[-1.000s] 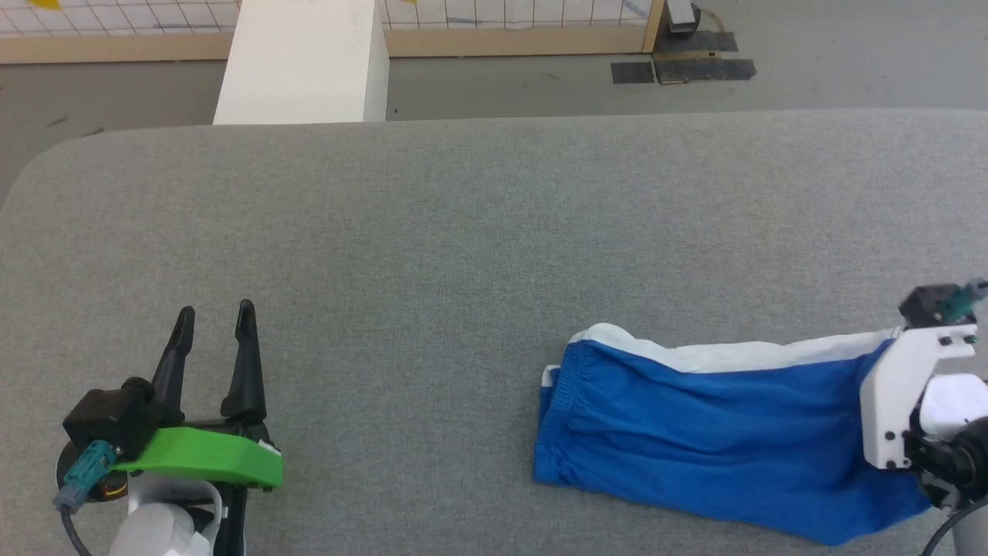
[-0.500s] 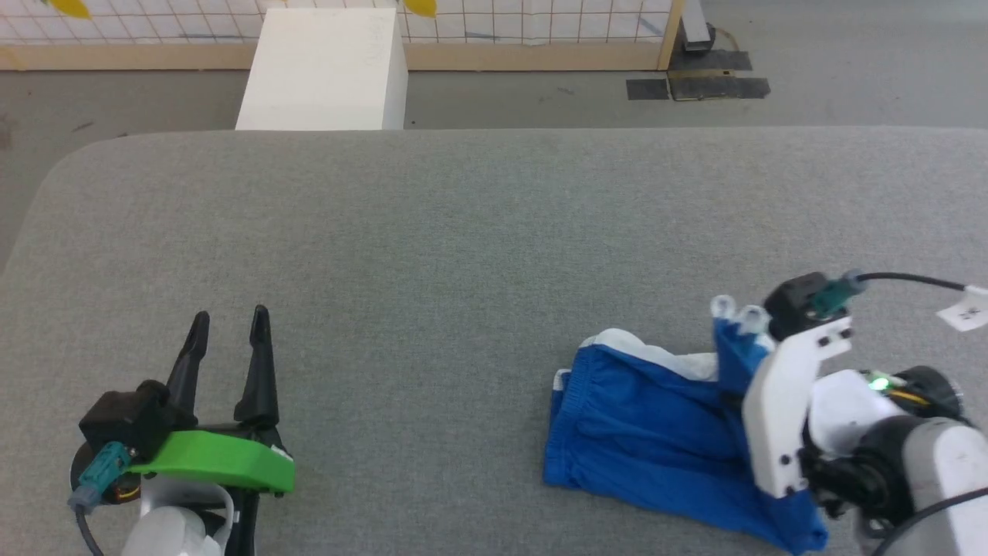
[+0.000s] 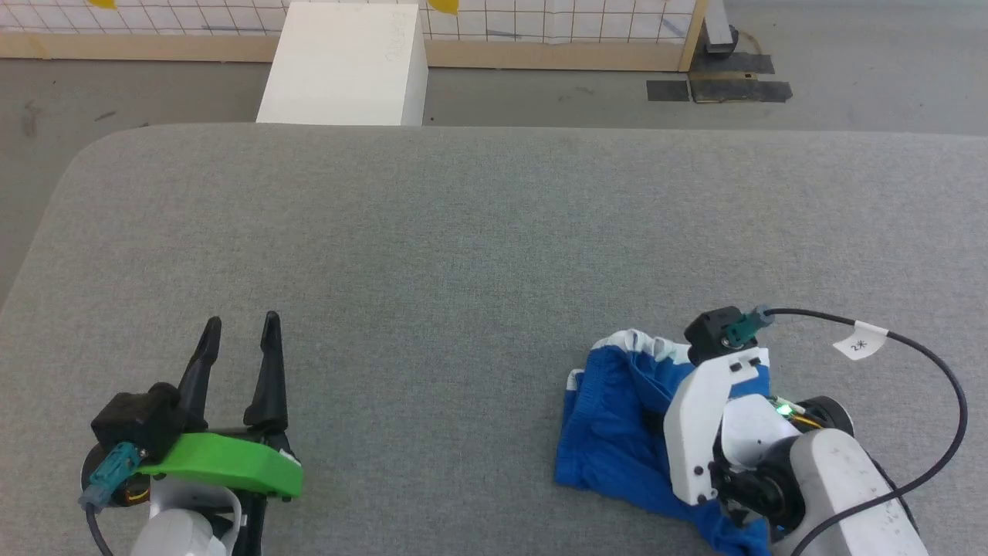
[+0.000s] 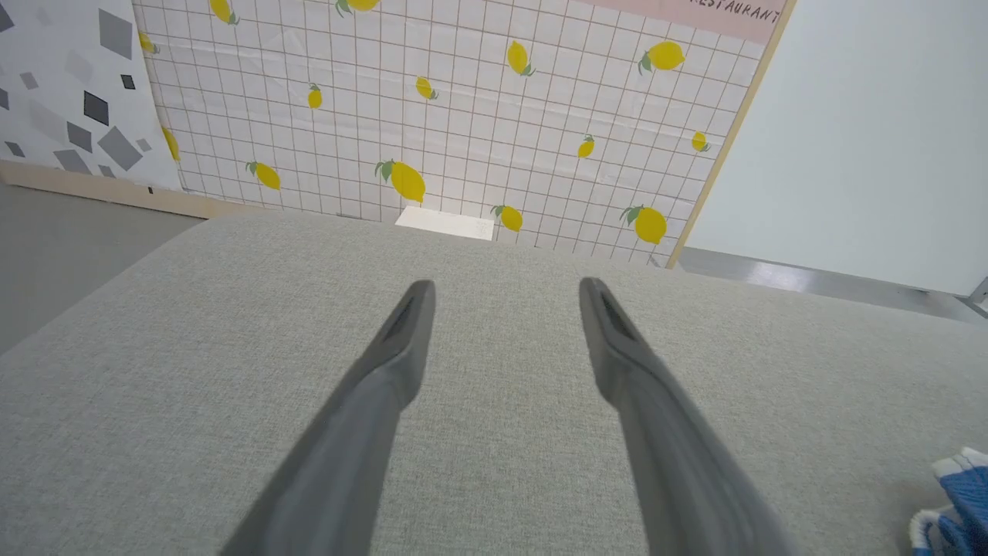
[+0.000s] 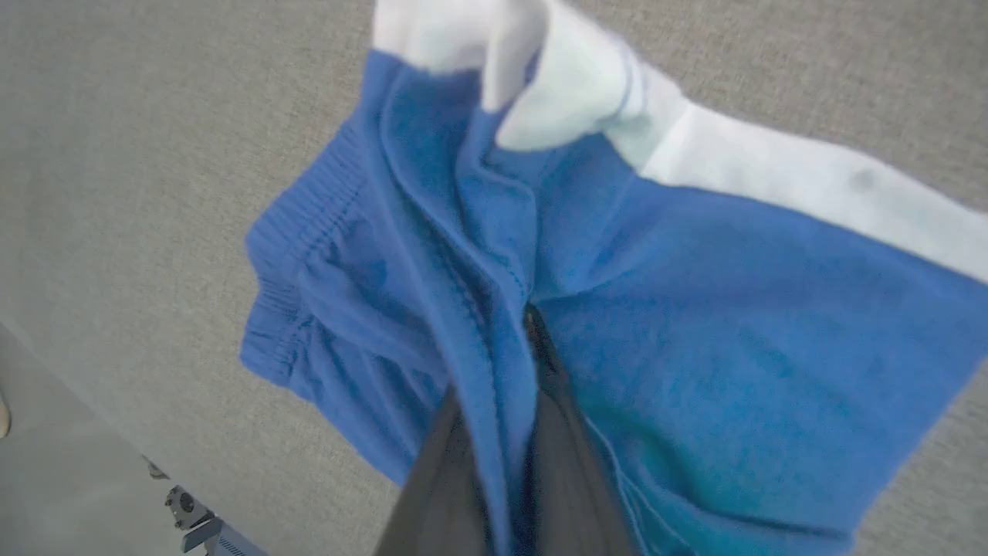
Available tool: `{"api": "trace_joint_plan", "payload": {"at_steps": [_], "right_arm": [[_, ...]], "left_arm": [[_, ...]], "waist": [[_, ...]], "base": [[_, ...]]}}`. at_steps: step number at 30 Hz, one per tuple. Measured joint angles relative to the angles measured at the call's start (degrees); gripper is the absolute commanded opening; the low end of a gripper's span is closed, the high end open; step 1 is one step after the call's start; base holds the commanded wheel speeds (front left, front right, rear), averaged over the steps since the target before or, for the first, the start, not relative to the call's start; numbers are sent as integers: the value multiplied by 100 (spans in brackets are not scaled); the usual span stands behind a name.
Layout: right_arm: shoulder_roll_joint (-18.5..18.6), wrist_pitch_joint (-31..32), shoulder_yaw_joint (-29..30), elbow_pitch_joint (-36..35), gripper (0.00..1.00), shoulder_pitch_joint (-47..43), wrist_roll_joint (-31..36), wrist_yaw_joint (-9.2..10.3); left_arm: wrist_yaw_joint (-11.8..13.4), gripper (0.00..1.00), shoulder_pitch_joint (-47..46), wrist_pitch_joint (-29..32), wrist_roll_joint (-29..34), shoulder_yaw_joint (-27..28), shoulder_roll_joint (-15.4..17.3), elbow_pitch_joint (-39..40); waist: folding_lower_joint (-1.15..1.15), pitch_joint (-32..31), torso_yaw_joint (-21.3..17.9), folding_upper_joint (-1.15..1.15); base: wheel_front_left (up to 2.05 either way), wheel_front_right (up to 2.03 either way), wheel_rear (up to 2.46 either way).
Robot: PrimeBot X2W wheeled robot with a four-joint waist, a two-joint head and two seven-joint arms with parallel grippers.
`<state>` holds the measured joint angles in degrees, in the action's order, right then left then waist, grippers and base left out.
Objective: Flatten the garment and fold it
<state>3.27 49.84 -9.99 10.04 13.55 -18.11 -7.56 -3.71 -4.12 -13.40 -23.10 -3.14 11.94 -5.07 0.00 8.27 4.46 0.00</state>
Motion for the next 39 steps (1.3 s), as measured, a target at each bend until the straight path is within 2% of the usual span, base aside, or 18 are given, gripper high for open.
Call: {"api": "trace_joint_plan", "payload": {"at_steps": [1,2,3,8,13,20,23,28,34,36,39], "right_arm": [[-12,-172,-24,125,1,47,21,0],[-13,-274,-77,222,48,92,27,0],[-7,-363,-158,316,100,146,33,0],[-16,-650,-705,382,100,404,-244,0],[-27,-648,-1177,159,100,597,-437,0],[-35,-547,-1418,-447,100,643,-564,0],[-42,-673,-1178,-827,100,640,-517,0],[-44,-909,-245,-1152,100,413,0,0],[-32,-764,684,-1007,100,-275,886,0],[-27,-725,838,-870,100,-430,1136,0],[-23,-715,878,-627,100,-578,1120,0]], "left_arm": [[0,100,0,20,-7,-10,0,0],[0,100,0,21,-9,-20,0,-1],[0,100,-1,21,-9,-27,0,-1],[1,100,1,22,-18,-49,4,-5],[7,100,8,22,-29,-57,16,-14],[34,100,88,30,-46,-54,58,8],[52,100,92,30,-52,-52,75,54],[81,100,105,27,-51,-59,94,146],[85,100,116,24,-51,-93,103,185],[85,100,116,22,-51,-112,102,185],[83,100,115,20,-52,-135,102,180]], "waist": [[0,4,4,0],[0,6,8,0],[0,7,13,0],[0,-4,0,0],[0,-46,-43,0],[0,-133,-207,0],[0,-165,-301,0],[0,-200,-454,0],[0,-184,-545,0],[0,-163,-539,0],[0,-125,-500,0]], "base": [[0,0,0],[0,0,0],[0,0,0],[0,0,0],[0,0,0],[0,0,0],[0,0,0],[0,0,0],[0,0,0],[0,0,0],[0,0,0]]}}
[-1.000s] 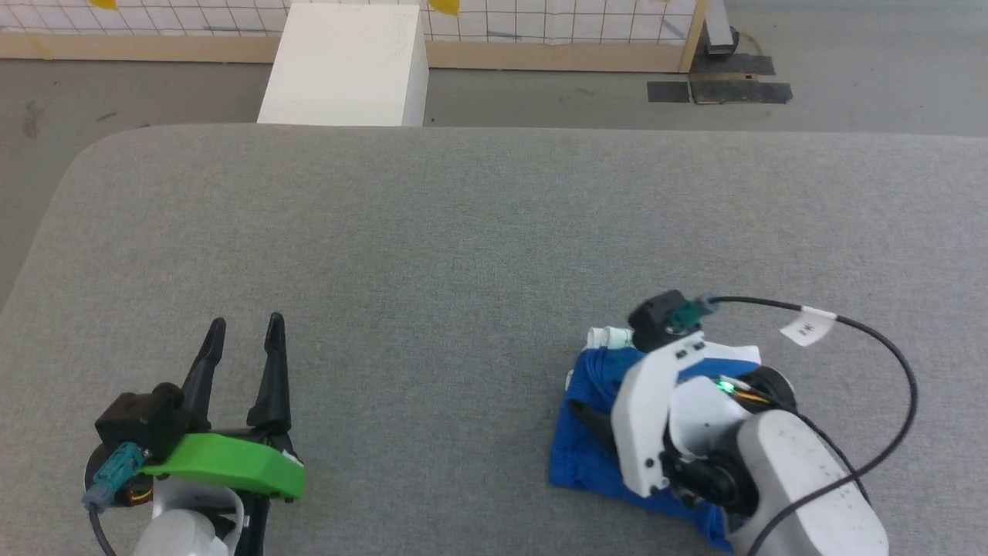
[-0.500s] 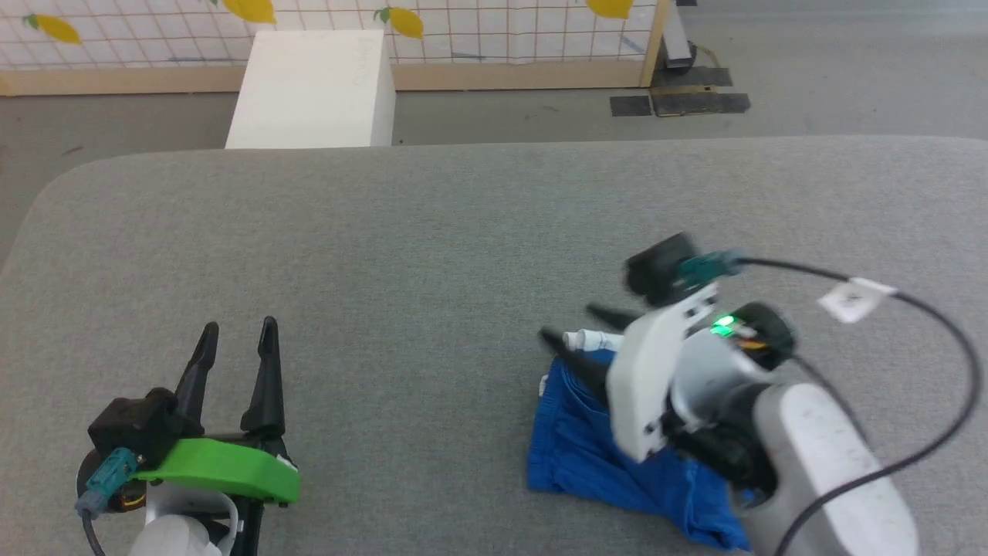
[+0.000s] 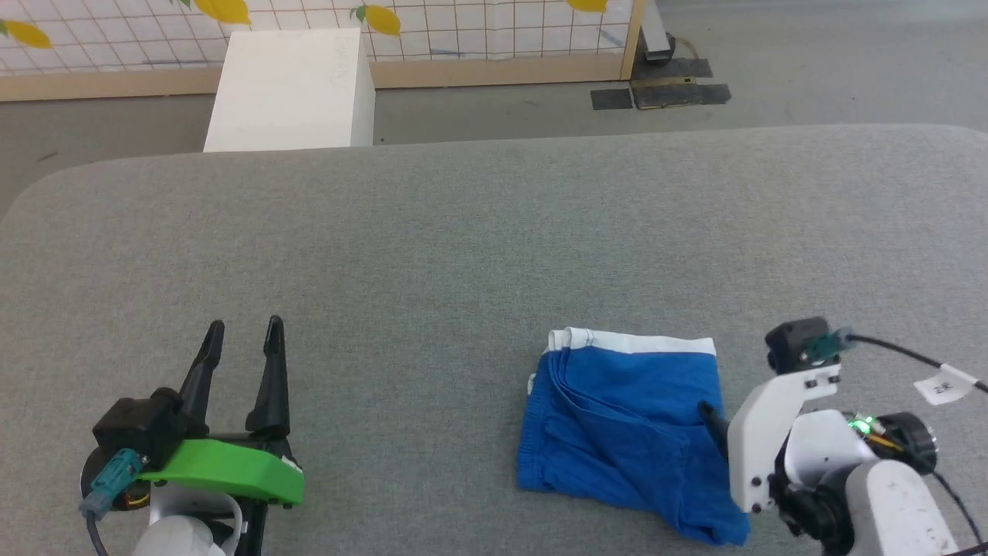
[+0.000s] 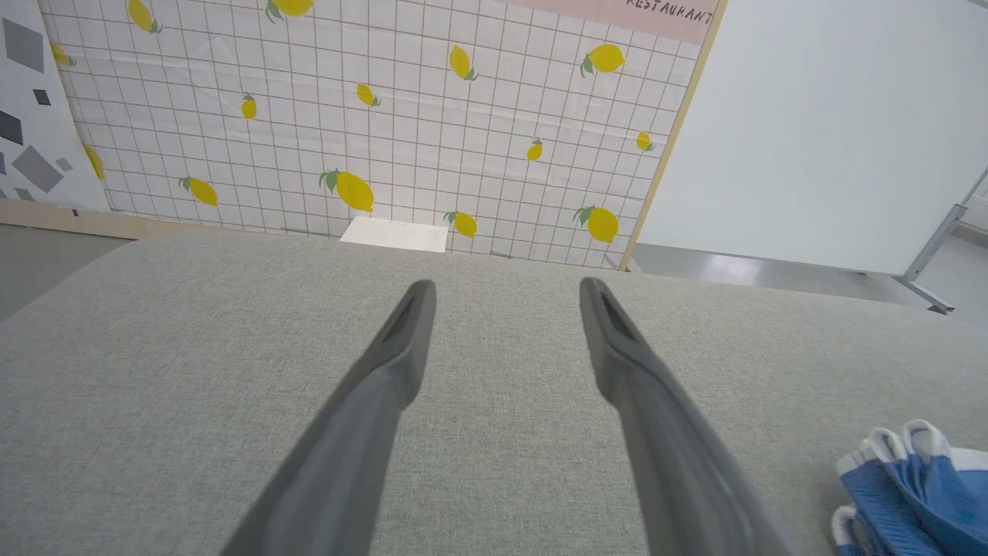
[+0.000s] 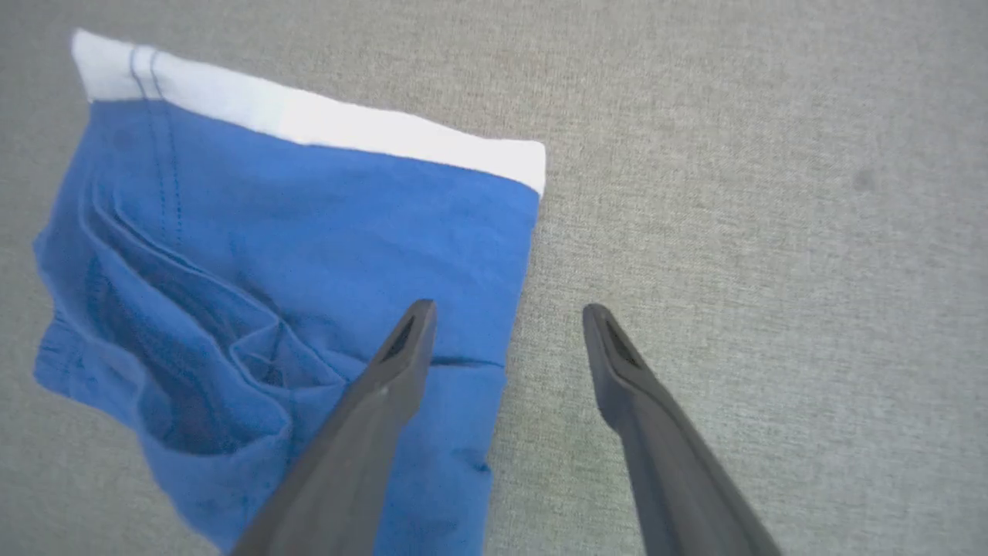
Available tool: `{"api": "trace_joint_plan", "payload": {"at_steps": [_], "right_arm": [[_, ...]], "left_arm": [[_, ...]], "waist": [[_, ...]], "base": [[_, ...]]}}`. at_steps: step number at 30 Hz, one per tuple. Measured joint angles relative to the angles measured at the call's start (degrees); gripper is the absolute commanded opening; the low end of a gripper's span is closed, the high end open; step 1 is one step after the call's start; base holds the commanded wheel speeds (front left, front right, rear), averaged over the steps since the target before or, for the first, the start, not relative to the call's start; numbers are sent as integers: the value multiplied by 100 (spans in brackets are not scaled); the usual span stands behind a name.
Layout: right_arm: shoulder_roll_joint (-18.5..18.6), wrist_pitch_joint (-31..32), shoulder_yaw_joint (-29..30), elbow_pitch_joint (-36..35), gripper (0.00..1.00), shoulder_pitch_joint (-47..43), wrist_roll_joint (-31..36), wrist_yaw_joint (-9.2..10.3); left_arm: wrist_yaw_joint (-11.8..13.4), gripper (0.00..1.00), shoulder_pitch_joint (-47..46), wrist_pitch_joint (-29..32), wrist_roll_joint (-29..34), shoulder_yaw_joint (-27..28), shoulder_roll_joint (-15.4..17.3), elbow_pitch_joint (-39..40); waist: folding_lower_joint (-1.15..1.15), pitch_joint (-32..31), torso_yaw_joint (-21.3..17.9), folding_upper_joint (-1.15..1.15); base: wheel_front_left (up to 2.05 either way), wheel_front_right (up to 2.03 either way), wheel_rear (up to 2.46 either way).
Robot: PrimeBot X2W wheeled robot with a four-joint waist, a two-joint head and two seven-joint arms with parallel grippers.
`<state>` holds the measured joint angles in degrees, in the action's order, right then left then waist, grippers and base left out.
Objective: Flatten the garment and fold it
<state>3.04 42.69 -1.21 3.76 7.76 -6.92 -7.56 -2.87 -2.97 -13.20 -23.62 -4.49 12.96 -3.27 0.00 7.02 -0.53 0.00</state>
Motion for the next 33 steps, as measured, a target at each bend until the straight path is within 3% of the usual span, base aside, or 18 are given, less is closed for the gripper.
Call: {"api": "trace_joint_plan", "payload": {"at_steps": [12,13,14,15,22,30,33], "right_arm": [[-3,-175,-331,869,100,-2,-78,0],[-1,-180,-328,923,49,34,-107,0],[5,-189,-338,954,29,66,-119,0],[13,-227,-367,979,0,105,-119,0],[160,-277,-921,891,0,343,-1,0],[1502,190,-2615,312,0,1372,-377,-1],[1786,192,-2937,277,0,1901,-591,-2]], "left_arm": [[-2,100,-4,-9,-22,-16,1,-94],[-2,100,-7,-9,-33,-20,2,-99],[-2,100,-8,-9,-40,-24,2,-105],[-2,100,-8,-10,-47,-23,2,-113],[13,100,-3,-56,-53,-10,11,-151],[193,100,93,-110,-60,283,7,154],[199,100,89,-126,-59,366,36,288]], "waist": [[0,107,194,0],[0,113,206,0],[0,116,216,0],[0,121,224,0],[0,107,142,0],[0,114,-429,0],[0,160,-758,0]], "base": [[0,0,0],[0,0,0],[0,0,0],[0,0,0],[0,0,0],[0,0,0],[0,0,0]]}}
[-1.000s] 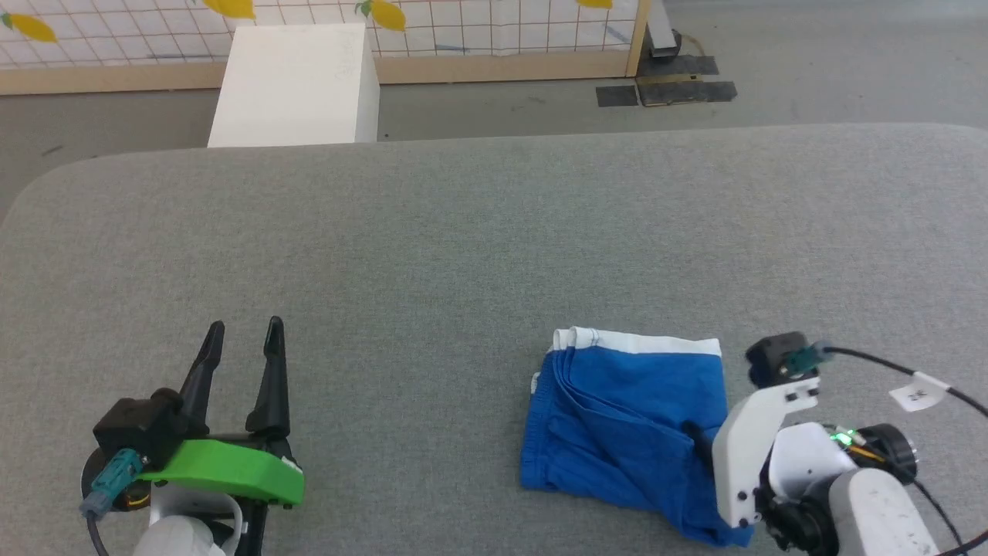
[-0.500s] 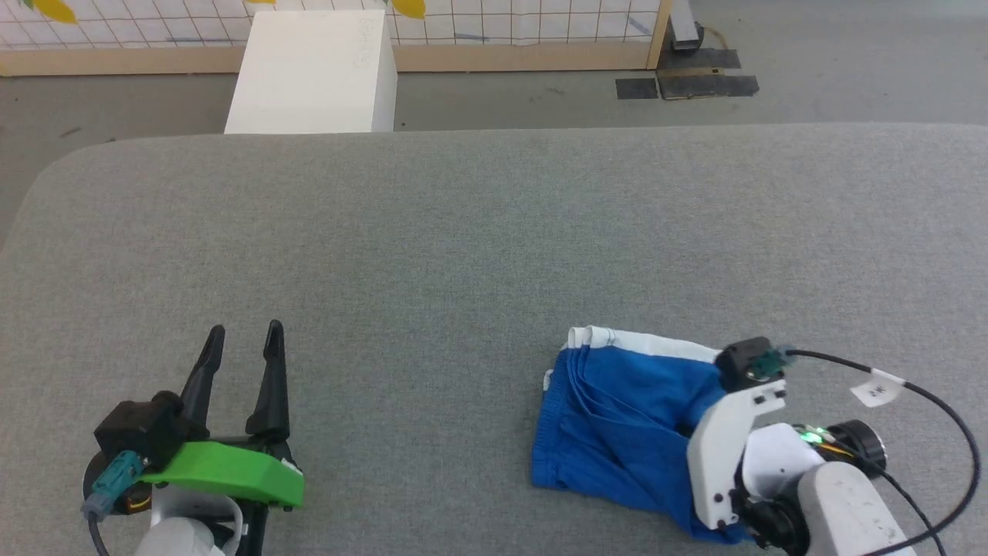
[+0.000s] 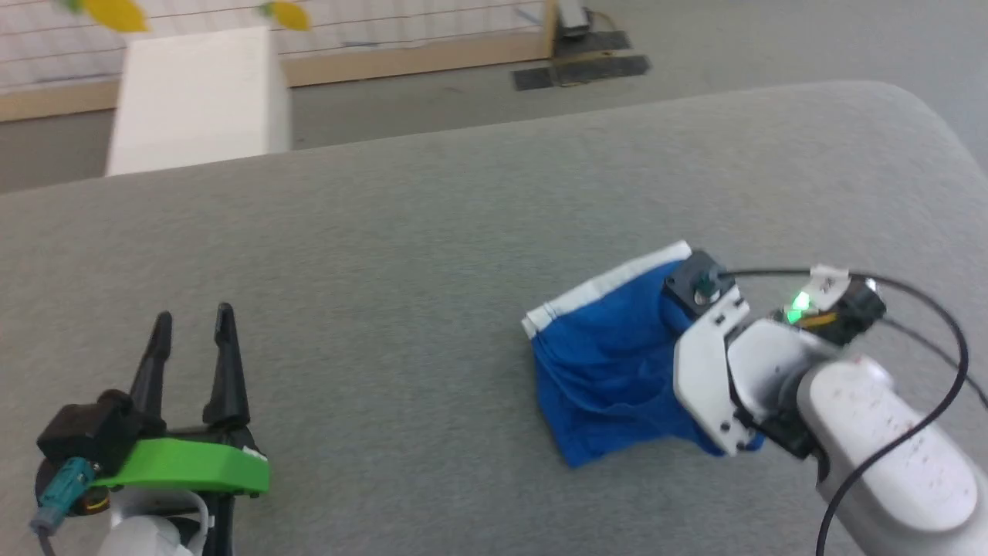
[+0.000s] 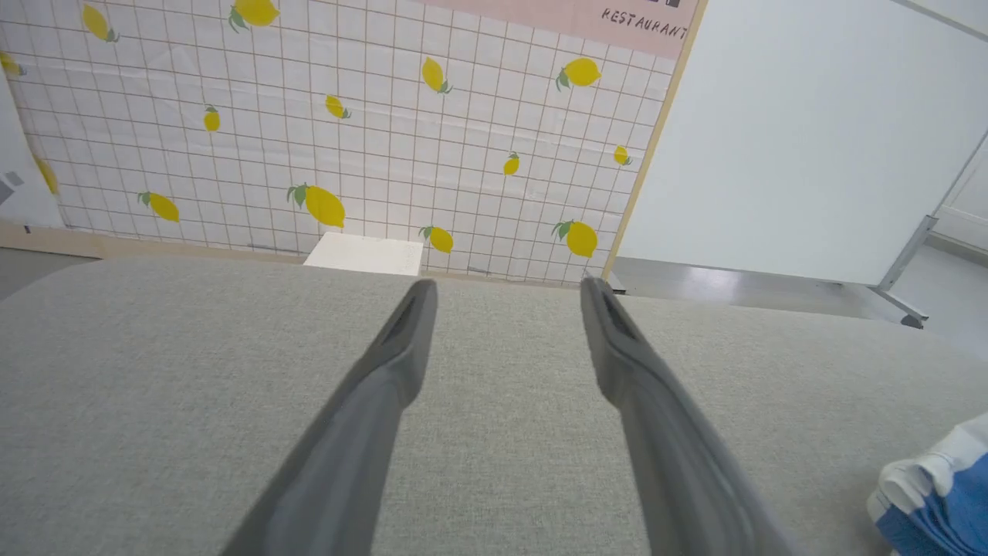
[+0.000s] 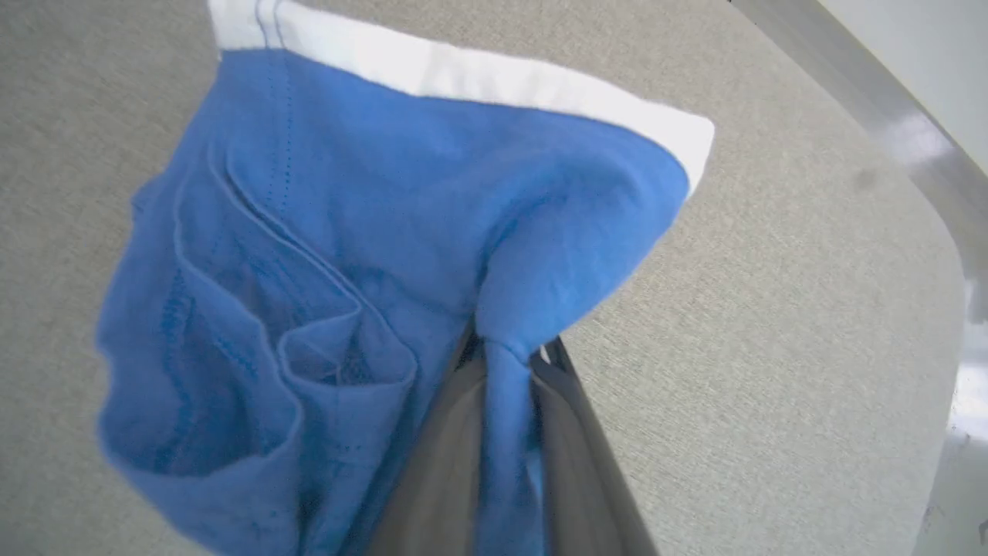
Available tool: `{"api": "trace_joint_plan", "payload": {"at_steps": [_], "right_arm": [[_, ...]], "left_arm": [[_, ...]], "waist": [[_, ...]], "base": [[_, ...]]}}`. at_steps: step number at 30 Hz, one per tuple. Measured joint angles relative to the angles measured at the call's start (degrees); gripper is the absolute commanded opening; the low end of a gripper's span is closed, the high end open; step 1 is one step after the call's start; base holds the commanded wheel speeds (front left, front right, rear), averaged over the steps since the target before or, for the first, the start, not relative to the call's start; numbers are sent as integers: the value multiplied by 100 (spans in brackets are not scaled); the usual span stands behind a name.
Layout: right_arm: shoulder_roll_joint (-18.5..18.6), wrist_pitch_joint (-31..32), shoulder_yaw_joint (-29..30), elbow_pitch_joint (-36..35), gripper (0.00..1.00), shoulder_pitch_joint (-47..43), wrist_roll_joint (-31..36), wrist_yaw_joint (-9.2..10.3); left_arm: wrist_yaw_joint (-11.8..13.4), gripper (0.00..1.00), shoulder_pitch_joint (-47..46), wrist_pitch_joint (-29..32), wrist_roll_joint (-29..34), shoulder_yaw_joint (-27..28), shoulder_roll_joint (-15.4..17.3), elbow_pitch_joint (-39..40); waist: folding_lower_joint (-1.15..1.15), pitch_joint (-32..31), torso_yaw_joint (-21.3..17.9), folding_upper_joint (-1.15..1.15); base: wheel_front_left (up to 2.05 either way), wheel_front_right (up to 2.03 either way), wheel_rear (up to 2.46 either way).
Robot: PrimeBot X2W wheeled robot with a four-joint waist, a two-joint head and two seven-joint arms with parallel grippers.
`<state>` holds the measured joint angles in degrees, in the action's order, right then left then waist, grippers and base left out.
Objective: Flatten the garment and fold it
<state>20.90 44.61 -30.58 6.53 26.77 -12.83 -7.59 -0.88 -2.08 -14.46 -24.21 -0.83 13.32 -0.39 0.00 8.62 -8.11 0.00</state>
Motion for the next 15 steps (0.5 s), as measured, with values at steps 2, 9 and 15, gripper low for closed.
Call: {"api": "trace_joint_plan", "payload": {"at_steps": [2,9,15], "right_arm": [[62,-79,-63,67,0,277,-141,-1],[196,-506,147,661,0,965,-290,0],[422,-809,712,1212,0,1237,-205,-1]], "left_arm": [[3,100,-9,0,3,42,60,87],[46,100,-101,126,54,96,304,483],[45,100,-244,394,97,188,617,873]], "waist": [[0,50,-239,0],[0,420,-1115,0],[0,1001,-1516,0]], "base": [[0,0,0],[0,0,0],[0,0,0]]}}
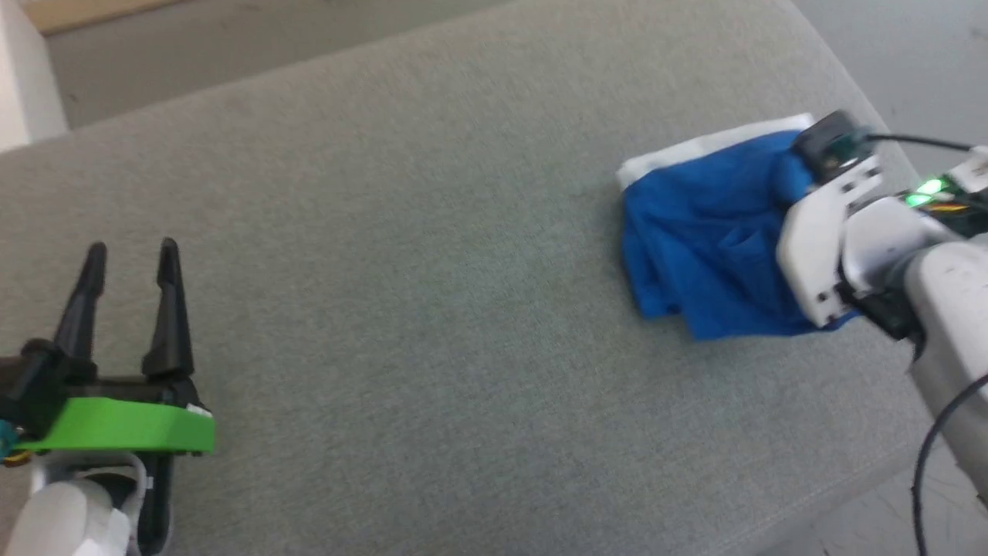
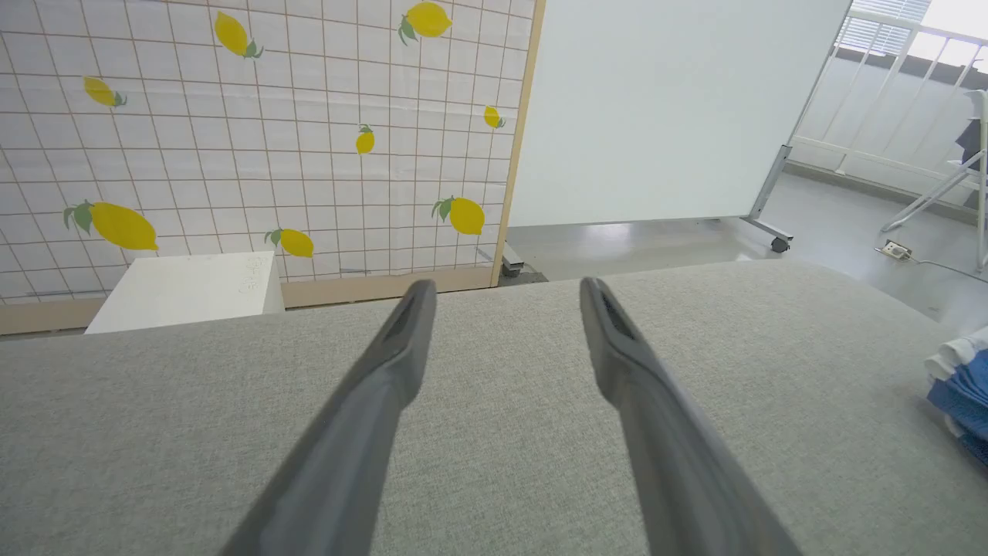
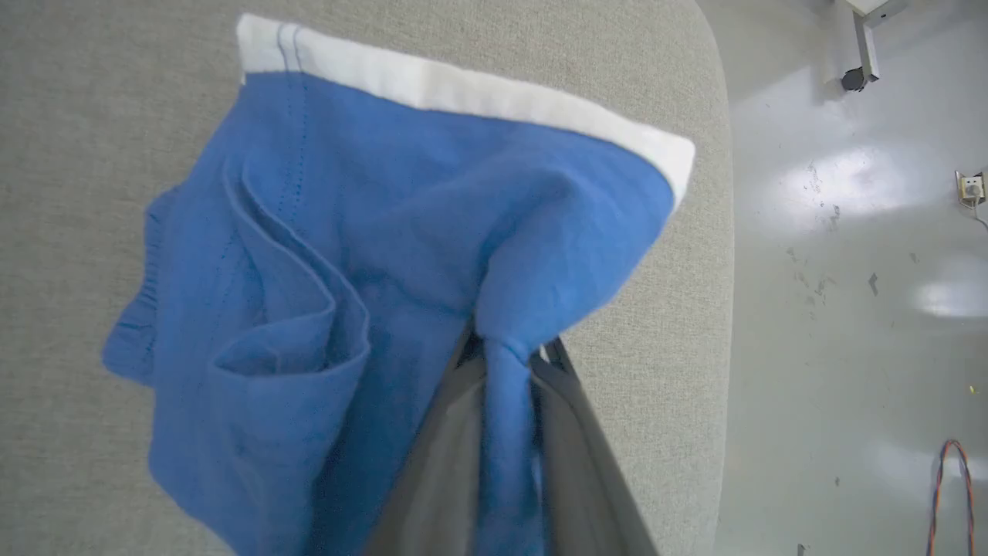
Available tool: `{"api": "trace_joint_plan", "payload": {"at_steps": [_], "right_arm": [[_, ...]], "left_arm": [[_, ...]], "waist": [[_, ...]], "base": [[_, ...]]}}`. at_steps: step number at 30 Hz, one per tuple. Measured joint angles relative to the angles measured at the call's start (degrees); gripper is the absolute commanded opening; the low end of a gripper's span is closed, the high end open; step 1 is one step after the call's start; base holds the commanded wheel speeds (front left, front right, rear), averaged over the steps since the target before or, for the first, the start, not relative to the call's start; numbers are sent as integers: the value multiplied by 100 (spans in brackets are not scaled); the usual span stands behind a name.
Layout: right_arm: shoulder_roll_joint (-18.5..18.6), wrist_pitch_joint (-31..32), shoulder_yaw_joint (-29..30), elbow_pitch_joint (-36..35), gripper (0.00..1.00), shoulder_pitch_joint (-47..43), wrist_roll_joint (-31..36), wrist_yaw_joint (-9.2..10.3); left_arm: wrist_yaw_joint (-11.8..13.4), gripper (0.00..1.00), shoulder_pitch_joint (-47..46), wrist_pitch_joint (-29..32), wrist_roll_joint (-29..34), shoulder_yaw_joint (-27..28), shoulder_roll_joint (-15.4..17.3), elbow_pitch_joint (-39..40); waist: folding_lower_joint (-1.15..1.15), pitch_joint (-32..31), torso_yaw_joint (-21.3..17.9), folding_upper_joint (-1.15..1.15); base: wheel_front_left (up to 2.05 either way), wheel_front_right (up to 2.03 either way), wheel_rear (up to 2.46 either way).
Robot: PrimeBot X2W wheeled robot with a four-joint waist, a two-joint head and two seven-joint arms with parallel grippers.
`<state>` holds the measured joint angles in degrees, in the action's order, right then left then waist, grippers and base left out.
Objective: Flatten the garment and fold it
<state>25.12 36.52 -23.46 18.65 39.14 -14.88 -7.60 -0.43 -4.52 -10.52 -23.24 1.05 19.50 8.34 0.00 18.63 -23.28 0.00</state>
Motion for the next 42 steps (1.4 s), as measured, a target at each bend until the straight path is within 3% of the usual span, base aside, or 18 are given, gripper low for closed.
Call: {"api": "trace_joint_plan", "payload": {"at_steps": [6,7,16,17,18,29,37,42], "right_arm": [[181,-326,1085,405,0,103,414,0],[200,-389,1608,528,0,144,682,0],[-62,-725,3003,725,0,338,1489,0],[-104,-836,3100,723,22,367,1562,0],[-138,-942,3167,723,100,406,1649,0],[-420,-1692,3697,582,100,588,1788,1],[-681,-2555,3427,-457,100,591,1065,1],[-1183,-3060,3144,-1221,100,337,495,1]], "left_arm": [[54,100,-32,257,21,223,323,491],[104,100,-26,347,34,378,468,704],[159,100,49,582,32,617,708,1157],[162,100,59,599,31,633,730,1213],[176,100,71,625,31,644,747,1258],[199,100,94,592,12,446,695,1095],[207,100,70,160,-8,122,266,390],[263,100,46,-93,-8,-2,2,-45]], "waist": [[0,698,-141,0],[-1,1053,-126,0],[-1,1823,-16,0],[-1,1879,-2,0],[-1,1927,11,0],[-1,1791,89,0],[0,1189,224,0],[0,700,378,0]], "base": [[0,0,0],[0,0,0],[0,0,0],[0,0,0],[0,0,0],[0,0,0],[0,0,0],[0,0,0]]}}
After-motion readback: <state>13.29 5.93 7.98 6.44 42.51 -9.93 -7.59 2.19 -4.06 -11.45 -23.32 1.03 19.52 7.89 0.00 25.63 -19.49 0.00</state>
